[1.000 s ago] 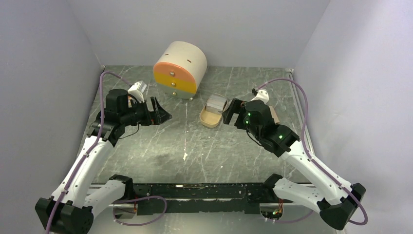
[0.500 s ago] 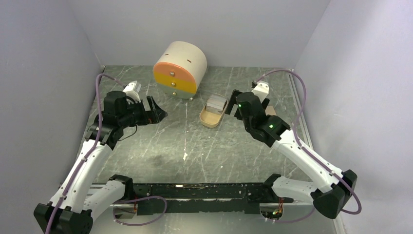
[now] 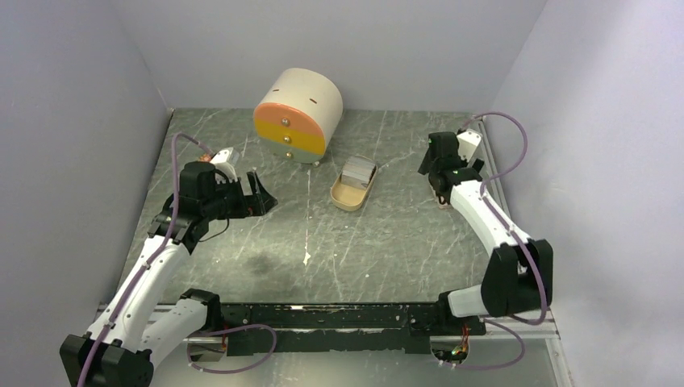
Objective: Put the credit cards into the card holder
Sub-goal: Move the card holder to the center of the board.
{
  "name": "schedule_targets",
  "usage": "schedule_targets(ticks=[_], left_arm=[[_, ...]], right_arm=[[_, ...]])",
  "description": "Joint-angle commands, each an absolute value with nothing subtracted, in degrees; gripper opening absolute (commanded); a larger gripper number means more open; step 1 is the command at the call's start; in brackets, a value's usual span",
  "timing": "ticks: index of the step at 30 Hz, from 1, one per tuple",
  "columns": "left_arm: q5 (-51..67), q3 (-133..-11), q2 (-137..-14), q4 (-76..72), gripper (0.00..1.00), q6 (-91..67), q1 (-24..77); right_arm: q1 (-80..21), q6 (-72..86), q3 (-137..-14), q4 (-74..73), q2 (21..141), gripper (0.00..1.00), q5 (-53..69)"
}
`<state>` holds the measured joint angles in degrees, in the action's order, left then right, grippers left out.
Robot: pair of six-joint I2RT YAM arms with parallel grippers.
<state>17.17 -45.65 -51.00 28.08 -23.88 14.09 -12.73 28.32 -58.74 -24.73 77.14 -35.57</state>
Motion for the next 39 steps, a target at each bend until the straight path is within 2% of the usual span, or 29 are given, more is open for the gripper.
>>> schedule_targets(ticks=[1,11,19,24,32,39], left_arm=[[19.1,-45.76,-50.88,26.33,0.98,-21.67,14.51],[19.72,-45.26,-50.03,26.91,0.96,-19.51,14.5],[19.26,-45.23,-49.2,26.98,0.95,-19.27,14.5],[18.39,-45.57,-49.76,27.66,0.95,-19.03,14.5],[16.96,-45.87,-49.58,28.12,0.95,-18.92,14.41],[16.99,-45.74,-49.49,27.92,0.94,-18.85,14.41]], right_arm=[[-6.98,25.52,-57.91,-17.73,83.14,0.98,-29.91],[1.93,23.18,-69.44,-18.1,102.7,1.0,-25.09],[4.75,22.76,-70.94,-18.27,109.84,0.99,-20.27],[4.47,22.81,-67.98,-17.75,108.54,0.95,-16.5],[0.35,22.06,-58.97,-20.35,101.36,0.82,-15.44],[-7.49,25.08,-53.18,-24.81,92.96,0.76,-13.78]])
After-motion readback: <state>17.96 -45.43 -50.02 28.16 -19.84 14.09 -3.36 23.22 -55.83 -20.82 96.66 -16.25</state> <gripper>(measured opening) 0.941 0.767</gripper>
